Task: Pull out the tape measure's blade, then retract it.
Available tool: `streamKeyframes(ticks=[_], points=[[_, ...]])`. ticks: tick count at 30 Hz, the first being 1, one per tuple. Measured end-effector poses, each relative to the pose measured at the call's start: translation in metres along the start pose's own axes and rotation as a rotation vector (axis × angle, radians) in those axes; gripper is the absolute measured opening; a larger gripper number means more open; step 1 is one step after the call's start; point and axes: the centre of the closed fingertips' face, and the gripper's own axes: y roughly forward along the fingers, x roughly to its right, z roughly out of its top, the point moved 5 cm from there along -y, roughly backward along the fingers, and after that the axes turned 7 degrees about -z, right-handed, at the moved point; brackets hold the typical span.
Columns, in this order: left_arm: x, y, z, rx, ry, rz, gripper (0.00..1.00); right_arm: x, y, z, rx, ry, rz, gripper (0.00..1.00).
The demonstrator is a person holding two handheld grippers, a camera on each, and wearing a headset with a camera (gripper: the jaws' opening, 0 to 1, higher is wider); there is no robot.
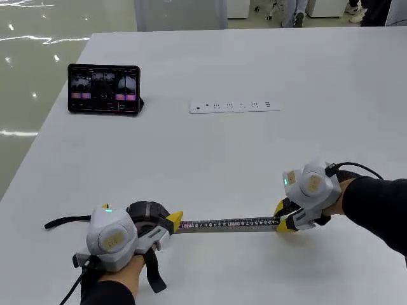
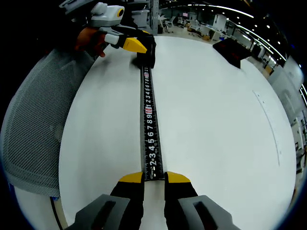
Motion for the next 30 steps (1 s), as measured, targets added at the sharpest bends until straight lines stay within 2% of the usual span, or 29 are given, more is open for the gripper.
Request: streamKeyframes(ticks=[10, 17, 24, 30], points=[[0.001, 0.003, -0.003, -0.012, 0.006, 0.004, 0.99, -0.001, 0.0, 0.001, -0.023, -0.005, 0.013, 0.11], [0.0, 0.008, -0.005, -0.014, -0.012, 0.012, 0.99, 0.0, 0.001, 0.002, -0.053, -0.013, 0.025, 0.1], [0.004, 0.01, -0.007, -0.021, -0.011, -0.005, 0.86, 0.0, 0.001, 0.002, -0.058, 0.004, 0.027, 0.1], [0.002, 0.011, -0.007, -0.033, -0.039, 0.01, 0.74, 0.001, 0.002, 0.003, -0.084, 0.025, 0.03, 0.1]])
